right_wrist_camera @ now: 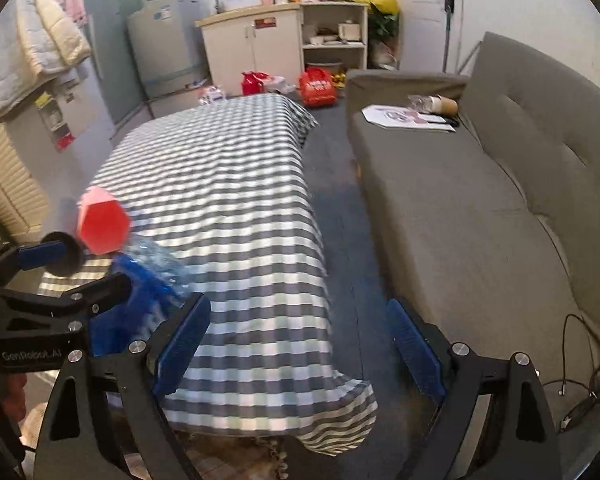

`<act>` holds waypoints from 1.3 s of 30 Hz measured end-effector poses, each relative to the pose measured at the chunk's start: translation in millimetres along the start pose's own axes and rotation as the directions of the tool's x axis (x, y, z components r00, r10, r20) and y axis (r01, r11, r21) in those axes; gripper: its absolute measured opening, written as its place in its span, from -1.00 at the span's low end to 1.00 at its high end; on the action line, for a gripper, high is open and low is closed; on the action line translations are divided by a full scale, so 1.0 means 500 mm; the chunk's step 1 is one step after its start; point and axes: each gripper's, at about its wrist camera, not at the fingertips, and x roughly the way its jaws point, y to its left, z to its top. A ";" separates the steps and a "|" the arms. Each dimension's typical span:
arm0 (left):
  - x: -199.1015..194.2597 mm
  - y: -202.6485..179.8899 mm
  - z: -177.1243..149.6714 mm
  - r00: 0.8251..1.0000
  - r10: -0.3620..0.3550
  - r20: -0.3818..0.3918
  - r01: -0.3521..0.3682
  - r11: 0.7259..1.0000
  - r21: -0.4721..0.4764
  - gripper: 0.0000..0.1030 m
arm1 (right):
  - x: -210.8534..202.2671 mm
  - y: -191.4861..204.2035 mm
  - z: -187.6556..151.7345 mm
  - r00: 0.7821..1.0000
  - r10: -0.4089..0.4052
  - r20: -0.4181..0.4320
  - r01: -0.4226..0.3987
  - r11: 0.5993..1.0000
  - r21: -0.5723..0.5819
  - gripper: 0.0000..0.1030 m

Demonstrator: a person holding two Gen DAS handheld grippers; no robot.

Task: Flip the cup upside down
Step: 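Rotate the bottle cap-up with the left tool and lower it toward the table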

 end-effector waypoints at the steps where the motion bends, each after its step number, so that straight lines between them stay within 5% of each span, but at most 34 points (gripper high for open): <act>1: 0.007 -0.003 0.003 1.000 -0.008 -0.008 0.008 1.000 0.003 0.96 | 0.007 -0.001 0.001 1.000 -0.002 -0.004 0.002 1.000 -0.001 0.75; 6: 0.032 -0.018 0.021 0.998 -0.022 -0.053 0.024 0.999 0.041 0.92 | 0.020 -0.011 0.001 1.000 -0.009 -0.013 0.010 1.000 0.014 0.75; 9: 0.044 -0.021 0.024 0.994 -0.056 -0.096 0.061 0.997 0.052 0.50 | 0.026 -0.015 0.001 0.999 -0.024 -0.021 0.024 1.000 0.018 0.75; 12: 0.042 -0.024 0.023 0.993 -0.059 -0.106 0.066 0.996 0.060 0.50 | 0.022 -0.017 0.003 0.999 -0.028 -0.017 0.028 0.999 0.024 0.75; 24: -0.070 0.007 0.029 0.985 -0.054 0.161 0.049 0.998 0.030 0.49 | -0.016 0.015 0.003 1.000 -0.002 0.018 0.002 1.000 0.006 0.75; 39: -0.060 0.009 -0.031 0.982 -0.091 0.164 0.089 0.996 0.018 0.48 | -0.020 0.023 -0.004 1.000 0.003 0.013 -0.003 1.000 0.010 0.75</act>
